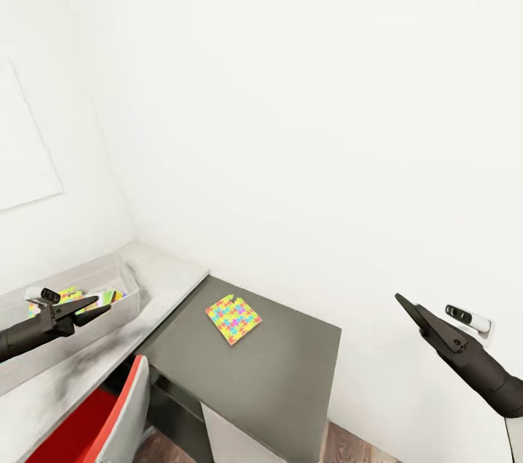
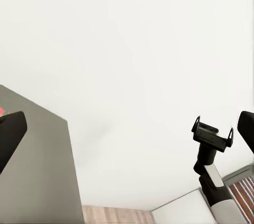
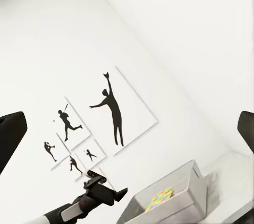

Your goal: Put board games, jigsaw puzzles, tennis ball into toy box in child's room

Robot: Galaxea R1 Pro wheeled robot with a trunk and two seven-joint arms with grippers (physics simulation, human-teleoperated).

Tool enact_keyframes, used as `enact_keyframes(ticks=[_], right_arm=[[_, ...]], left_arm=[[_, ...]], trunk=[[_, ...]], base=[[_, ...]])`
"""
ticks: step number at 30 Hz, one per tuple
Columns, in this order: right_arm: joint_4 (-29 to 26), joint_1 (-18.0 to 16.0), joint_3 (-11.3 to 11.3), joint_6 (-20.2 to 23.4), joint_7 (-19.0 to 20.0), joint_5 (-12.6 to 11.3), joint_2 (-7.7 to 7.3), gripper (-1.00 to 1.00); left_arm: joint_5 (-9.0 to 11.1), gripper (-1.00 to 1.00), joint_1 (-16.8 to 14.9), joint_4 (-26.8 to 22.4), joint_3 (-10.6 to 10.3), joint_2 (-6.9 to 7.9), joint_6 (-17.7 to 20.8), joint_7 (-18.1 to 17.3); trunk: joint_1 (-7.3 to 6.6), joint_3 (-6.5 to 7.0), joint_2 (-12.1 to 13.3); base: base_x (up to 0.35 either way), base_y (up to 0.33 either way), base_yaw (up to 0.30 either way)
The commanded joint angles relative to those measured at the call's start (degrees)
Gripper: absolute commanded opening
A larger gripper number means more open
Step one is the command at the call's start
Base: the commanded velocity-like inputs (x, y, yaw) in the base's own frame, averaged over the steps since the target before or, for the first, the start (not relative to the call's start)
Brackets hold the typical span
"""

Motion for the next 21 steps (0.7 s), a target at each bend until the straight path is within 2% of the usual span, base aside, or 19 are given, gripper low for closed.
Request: enact_keyframes(ticks=[1,21], right_arm=[[0.01,-0.07,-0.01,0.52,0.10,-0.12,0.02,1.00],[0.02,-0.07,-0.06,0.54,0.05,-0.12,0.04,1.00]], left_arm=[[0.03,1.00,-0.03,-0.02,-0.03,0.02,0.61,-0.20],[0.03,1.00,0.06,-0.02,-0.03,0.10,0.61,-0.20]], trunk=[[0.02,-0.06,-0.13],[0.02,1.47,-0.13]], base=[[-0.192,-0.038,-0.200],[-0.024,-0.005,-0.200]])
